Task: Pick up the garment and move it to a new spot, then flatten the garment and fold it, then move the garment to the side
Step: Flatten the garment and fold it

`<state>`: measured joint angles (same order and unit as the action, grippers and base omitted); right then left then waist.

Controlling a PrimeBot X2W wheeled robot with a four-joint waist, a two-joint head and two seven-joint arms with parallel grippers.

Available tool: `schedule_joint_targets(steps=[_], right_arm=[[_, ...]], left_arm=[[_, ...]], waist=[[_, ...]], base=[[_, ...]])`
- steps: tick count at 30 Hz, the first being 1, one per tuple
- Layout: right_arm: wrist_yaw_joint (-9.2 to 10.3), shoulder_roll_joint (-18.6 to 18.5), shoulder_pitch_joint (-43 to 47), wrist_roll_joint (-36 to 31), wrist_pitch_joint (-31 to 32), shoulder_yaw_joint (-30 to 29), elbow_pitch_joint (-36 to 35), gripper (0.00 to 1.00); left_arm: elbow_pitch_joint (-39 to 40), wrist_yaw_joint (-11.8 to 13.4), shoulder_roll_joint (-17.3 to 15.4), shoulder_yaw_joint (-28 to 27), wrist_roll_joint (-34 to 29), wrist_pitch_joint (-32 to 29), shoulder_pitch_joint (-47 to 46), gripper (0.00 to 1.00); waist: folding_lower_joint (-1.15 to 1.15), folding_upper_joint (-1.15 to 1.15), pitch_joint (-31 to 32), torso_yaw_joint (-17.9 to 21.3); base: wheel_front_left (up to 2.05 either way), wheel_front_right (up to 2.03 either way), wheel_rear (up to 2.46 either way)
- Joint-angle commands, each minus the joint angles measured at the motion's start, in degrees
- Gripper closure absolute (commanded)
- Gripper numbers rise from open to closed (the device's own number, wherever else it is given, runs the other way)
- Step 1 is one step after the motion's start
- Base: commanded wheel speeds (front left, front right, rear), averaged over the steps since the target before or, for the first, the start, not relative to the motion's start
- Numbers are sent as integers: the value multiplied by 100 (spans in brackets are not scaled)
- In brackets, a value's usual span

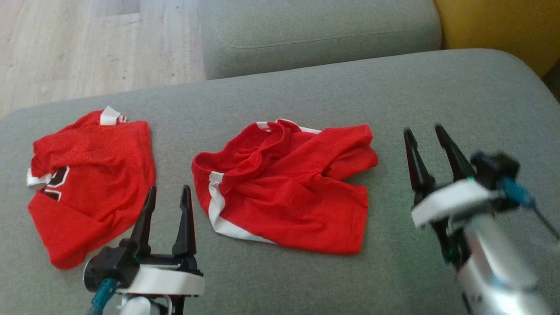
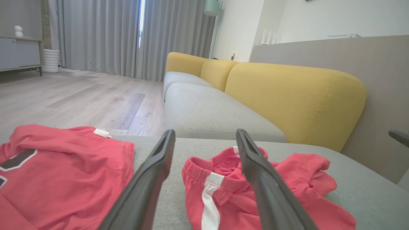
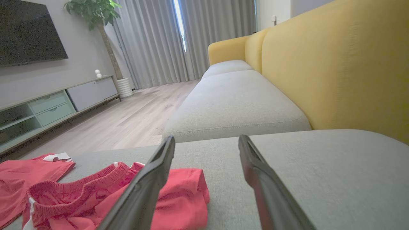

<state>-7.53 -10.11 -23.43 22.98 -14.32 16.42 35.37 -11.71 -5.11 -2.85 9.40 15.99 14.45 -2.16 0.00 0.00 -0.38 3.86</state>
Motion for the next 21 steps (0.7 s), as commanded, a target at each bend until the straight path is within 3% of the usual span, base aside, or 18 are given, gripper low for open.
schedule_joint_targets(steps=[1,5,10,21], right_arm=[[4,173,203,-189,-65,-102,-340,0],[4,551,1149,-742,-66,-792,-1175,0],[4,697,1733,-1053,-67,-897,-1601,0],[4,722,1585,-1112,47,-689,-1312,0]], left_arm=[[226,-26,-3,-190,-22,55,-167,0],[241,-43,-3,-143,-18,55,-145,0],[223,-60,-3,-121,-27,55,-135,0],[175,-84,-3,-45,-35,55,-253,0]], waist=[[0,0,-20,37],[0,0,-62,72],[0,0,-105,72],[0,0,-252,-124]], base=[[0,0,0],[0,0,0],[0,0,0],[0,0,0]])
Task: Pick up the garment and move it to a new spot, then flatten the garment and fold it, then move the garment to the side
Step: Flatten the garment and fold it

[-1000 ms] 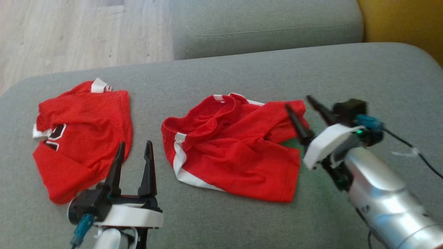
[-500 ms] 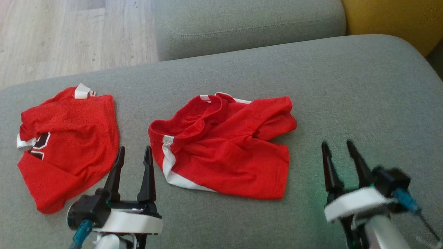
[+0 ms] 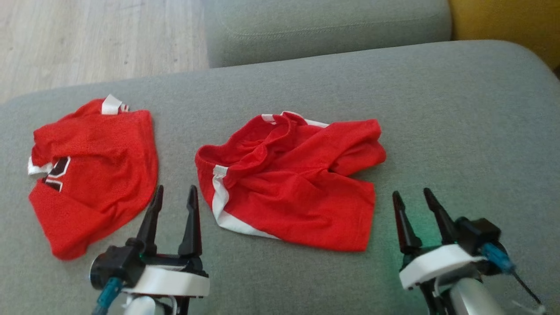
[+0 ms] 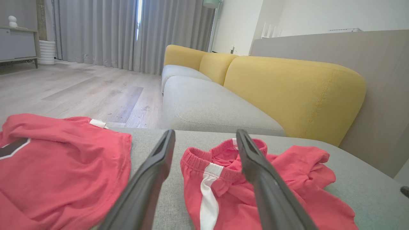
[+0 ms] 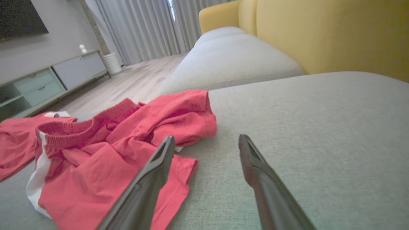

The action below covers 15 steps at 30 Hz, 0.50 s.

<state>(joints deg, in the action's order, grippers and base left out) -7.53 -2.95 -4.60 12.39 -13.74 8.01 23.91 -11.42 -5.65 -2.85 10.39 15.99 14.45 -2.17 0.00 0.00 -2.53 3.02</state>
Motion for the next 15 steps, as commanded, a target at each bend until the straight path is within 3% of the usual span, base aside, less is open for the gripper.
schedule_joint_targets(steps=[1,8,15], right_arm=[[4,6,-368,-74,47,185,-81,0],[4,6,-843,370,726,407,728,0],[4,-40,-1118,784,744,607,1205,0]], left_arm=[[137,-29,-3,-122,-33,55,-271,0],[54,-16,-3,0,-3,55,-422,0],[-34,-26,-3,49,15,55,-546,0]], waist=[[0,0,-72,-76],[0,0,-331,-387],[0,0,-476,-608]], base=[[0,0,0],[0,0,0],[0,0,0]])
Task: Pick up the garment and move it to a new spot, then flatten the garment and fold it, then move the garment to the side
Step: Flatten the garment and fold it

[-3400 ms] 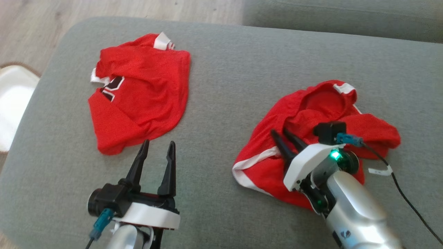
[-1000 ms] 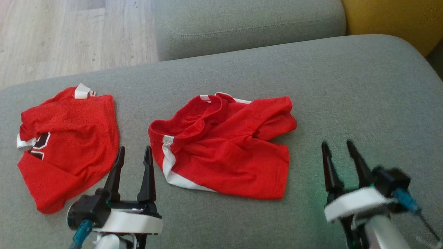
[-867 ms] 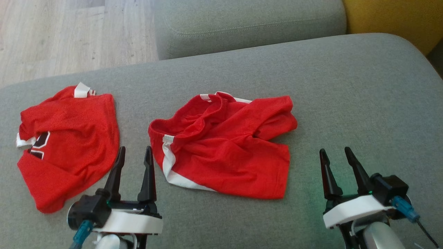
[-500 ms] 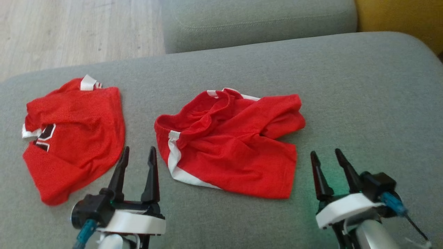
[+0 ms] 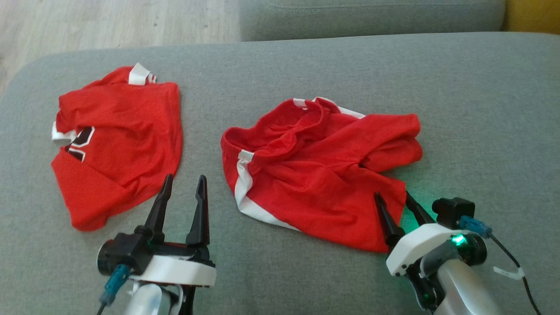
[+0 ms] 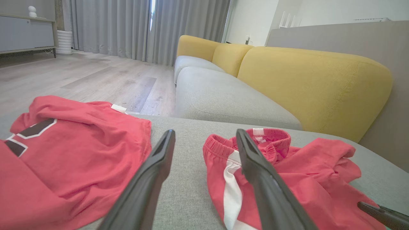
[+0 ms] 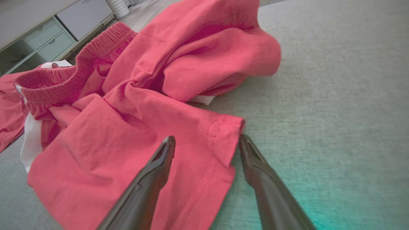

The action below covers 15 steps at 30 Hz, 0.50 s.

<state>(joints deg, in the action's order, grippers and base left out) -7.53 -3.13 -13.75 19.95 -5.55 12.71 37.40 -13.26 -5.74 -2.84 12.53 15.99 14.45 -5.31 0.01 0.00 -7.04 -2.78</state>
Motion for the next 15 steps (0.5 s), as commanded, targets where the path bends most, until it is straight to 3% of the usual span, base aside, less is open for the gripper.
schedule_joint_targets(steps=[1,2,3,15], right_arm=[[4,-23,-224,90,-91,176,-112,26],[4,-30,-249,132,-124,212,-91,82],[4,-46,-276,161,-176,247,-82,100],[4,-283,-668,321,-498,174,-52,100]], left_arm=[[142,-17,-4,-162,17,55,-241,0],[134,-17,-4,-159,19,55,-247,0],[127,-17,-4,-152,20,55,-251,0],[105,18,-4,-123,48,55,-221,0]], waist=[[-1,0,-30,-45],[-1,0,-32,-59],[-1,0,-33,-74],[-1,0,39,-129]], base=[[0,0,0],[0,0,0],[0,0,0],[0,0,0]])
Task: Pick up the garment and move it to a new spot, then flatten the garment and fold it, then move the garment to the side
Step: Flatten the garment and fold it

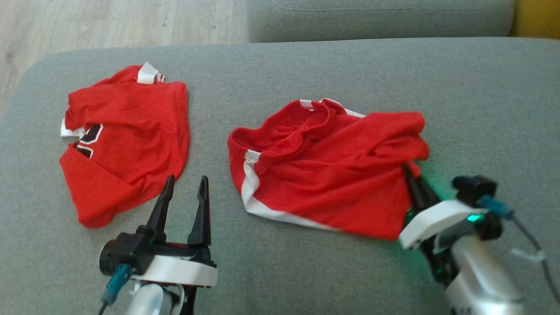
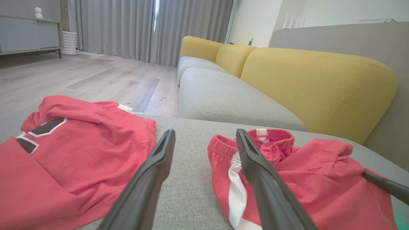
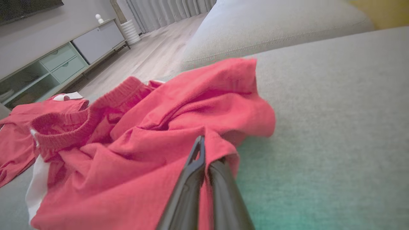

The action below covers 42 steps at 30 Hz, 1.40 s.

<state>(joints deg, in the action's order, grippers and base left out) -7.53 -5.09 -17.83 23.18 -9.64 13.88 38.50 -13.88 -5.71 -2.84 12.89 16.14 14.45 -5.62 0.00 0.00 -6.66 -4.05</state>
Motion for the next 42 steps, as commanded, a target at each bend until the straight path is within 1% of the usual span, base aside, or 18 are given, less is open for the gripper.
schedule_joint_targets(steps=[1,6,11,15,16,17,21,25,28,33,34,38,42], right_arm=[[4,-135,-326,-20,-74,19,-153,100],[4,-464,-812,-250,92,-206,29,100],[4,-824,-1258,-704,287,-436,493,100],[4,-847,-1562,-970,343,-578,872,100],[4,-840,-1618,-1047,333,-585,958,4],[4,-812,-1666,-1098,285,-630,1031,0],[4,-504,-1683,-1304,-164,-847,1190,0],[4,-192,-1433,-1434,-458,-1115,944,0],[4,-18,-1098,-1533,-524,-1319,479,0],[4,169,-301,-1555,-533,-1352,-807,0],[4,169,-301,-1555,-533,-1352,-807,0],[4,210,397,-1437,-534,-1163,-1452,0],[4,218,962,-1279,-535,-1014,-1616,0]], left_arm=[[171,15,-4,-155,34,55,-191,0],[198,21,-4,-64,61,55,-242,0],[207,33,-4,16,92,55,-301,0],[216,50,-4,23,111,55,-316,0],[216,51,-4,20,112,55,-315,0],[215,53,-4,18,111,55,-313,0],[205,68,-4,-68,107,55,-289,0],[251,75,-4,-156,95,55,-254,0],[308,74,-4,-220,96,55,-216,0],[408,58,-4,-321,99,55,-146,0],[408,58,-4,-321,99,55,-146,0],[433,36,-4,-358,103,55,-82,0],[430,11,-4,-359,129,55,-17,0]], waist=[[0,0,0,-9],[0,0,-76,-127],[0,0,-164,-283],[0,0,-200,-358],[0,0,-203,-368],[0,0,-201,-374],[0,0,-128,-303],[0,0,-17,-140],[0,0,81,17],[0,0,209,303],[0,0,209,303],[0,0,321,490],[0,0,414,611]], base=[[0,0,0],[0,0,0],[0,0,0],[0,0,0],[0,0,0],[0,0,0],[0,0,0],[0,0,0],[0,0,0],[0,0,0],[0,0,0],[0,0,0],[0,0,0]])
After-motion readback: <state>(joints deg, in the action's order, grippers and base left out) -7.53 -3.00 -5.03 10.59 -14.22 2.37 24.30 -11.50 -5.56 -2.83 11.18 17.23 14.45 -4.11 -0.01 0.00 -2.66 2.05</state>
